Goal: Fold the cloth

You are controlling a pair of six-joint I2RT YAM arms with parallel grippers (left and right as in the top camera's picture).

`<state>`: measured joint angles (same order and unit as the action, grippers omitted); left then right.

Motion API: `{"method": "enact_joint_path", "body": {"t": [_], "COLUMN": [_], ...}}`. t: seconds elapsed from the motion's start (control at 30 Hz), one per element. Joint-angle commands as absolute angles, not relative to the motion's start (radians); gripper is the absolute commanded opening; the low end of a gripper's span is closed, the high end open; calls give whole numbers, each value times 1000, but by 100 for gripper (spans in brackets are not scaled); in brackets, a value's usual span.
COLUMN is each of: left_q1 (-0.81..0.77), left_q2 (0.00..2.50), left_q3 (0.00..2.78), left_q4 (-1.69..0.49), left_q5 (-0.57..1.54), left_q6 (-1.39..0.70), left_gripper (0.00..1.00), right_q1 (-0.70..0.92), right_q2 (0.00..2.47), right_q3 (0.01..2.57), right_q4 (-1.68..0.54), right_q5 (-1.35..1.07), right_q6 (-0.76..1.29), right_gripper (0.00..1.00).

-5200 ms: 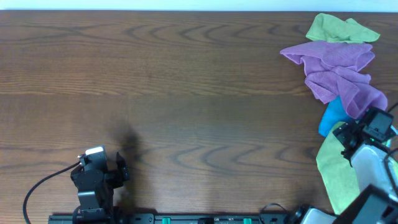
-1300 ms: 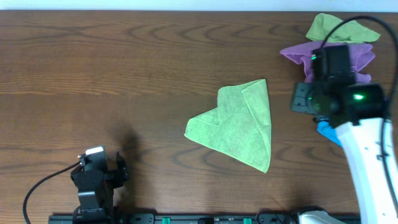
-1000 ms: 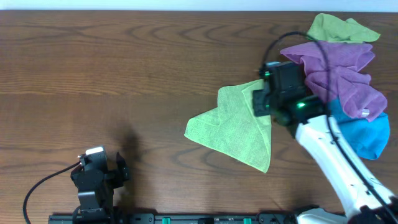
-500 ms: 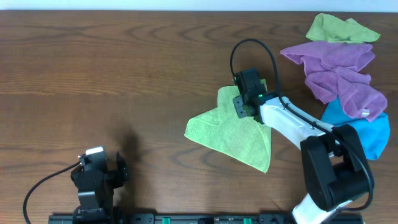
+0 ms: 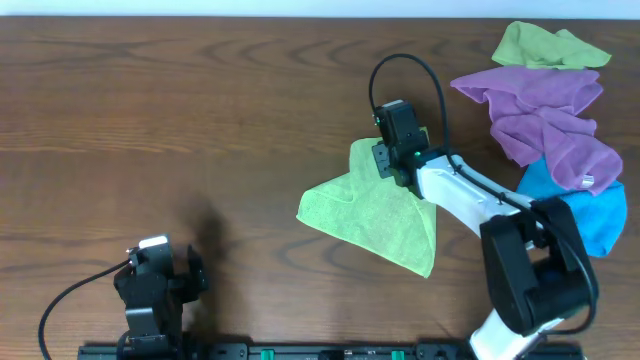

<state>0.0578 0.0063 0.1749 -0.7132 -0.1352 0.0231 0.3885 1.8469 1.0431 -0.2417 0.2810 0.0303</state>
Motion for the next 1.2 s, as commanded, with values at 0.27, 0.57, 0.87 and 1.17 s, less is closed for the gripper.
{"method": "enact_joint_path", "body": {"t": [0.27, 0.57, 0.87, 1.17], "left_q1": [57, 57, 57, 57], "left_q2": [5, 5, 5, 5], "left_q3": [164, 164, 164, 164], "left_q4": [-721, -721, -721, -717], "left_q5": [-145, -137, -65, 9], "left_q6": [30, 30, 19, 18], "left_gripper": [95, 95, 95, 95], "right_q1": [390, 390, 349, 204], "right_q2": [1900, 1900, 1900, 1900], "right_q3": [1042, 1127, 1157, 1173], "right_q4": [-221, -278, -376, -534], "right_q5": [309, 336, 438, 521], "right_q6": [18, 17, 56, 323], "right_gripper": [17, 1, 1, 85]}}
